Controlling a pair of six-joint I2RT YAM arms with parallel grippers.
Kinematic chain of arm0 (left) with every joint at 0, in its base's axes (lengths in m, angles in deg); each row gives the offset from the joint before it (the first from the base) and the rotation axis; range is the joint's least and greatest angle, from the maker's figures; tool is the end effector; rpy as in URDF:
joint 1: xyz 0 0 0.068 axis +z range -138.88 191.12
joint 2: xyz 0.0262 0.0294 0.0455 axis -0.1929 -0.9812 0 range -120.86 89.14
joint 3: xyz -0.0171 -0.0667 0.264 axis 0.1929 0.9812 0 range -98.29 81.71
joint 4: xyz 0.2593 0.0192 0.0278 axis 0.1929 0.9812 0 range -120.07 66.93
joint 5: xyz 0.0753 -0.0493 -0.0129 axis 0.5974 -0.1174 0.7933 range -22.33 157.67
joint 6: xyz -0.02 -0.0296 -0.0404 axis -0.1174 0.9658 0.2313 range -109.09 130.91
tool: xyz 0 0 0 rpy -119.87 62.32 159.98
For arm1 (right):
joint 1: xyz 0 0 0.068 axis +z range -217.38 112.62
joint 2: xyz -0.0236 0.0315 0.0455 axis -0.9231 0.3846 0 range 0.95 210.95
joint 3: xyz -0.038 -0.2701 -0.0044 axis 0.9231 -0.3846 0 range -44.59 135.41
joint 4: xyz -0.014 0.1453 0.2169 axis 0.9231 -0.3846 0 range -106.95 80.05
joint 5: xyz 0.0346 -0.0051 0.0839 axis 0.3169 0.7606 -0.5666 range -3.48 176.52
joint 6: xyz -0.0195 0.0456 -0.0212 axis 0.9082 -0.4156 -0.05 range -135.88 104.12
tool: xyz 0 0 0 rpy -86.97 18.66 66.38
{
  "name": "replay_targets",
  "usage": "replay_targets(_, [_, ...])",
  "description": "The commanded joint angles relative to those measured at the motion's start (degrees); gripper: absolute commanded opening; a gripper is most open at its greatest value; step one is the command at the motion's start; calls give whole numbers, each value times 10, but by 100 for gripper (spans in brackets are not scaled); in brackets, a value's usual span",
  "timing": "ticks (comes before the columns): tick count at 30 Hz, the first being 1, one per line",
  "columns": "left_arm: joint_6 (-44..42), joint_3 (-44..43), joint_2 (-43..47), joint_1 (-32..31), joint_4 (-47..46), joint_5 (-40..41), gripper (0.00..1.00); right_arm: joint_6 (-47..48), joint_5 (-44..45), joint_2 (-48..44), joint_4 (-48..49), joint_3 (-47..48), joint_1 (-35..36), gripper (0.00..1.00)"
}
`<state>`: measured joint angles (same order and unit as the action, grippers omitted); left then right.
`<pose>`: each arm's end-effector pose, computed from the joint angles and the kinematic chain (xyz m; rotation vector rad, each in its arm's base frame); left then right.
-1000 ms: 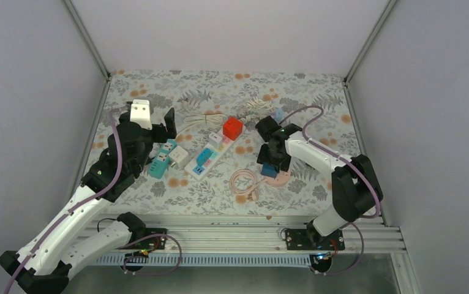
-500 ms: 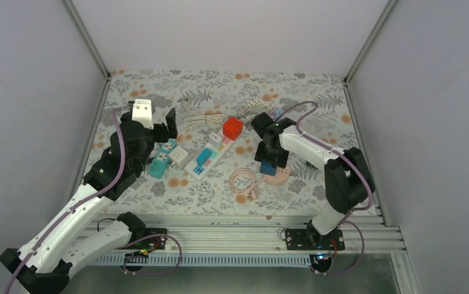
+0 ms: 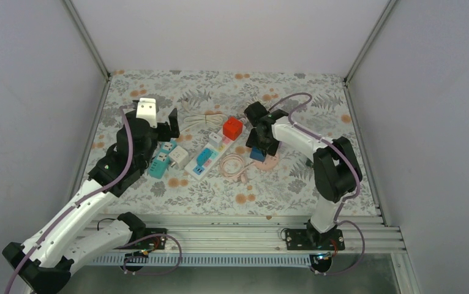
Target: Insert the plug
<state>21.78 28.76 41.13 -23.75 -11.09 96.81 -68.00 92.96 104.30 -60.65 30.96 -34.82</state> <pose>0.1612 -0.0910 0.3652 0.0164 1.7857 -0.1117 0.2949 0.1836 0.2020 0.5118 2.8718 0.0764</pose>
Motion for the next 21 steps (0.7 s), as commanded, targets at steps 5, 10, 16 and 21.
replay_targets(5, [-11, 3, 3, 1, -13, 13, 100, -2, -30, 17, 104, -34, -3, 53])
replay_targets(10, [-13, 0, -1, 0, -14, 14, 100, 28, -34, -12, 114, -28, -7, 79])
replay_targets(16, [-4, 0, -1, 1, -11, 19, 100, 86, -16, -86, 141, -47, -16, 100])
replay_targets(21, [4, -2, -6, 1, -12, 15, 100, 104, 14, -167, 147, -78, -49, 100])
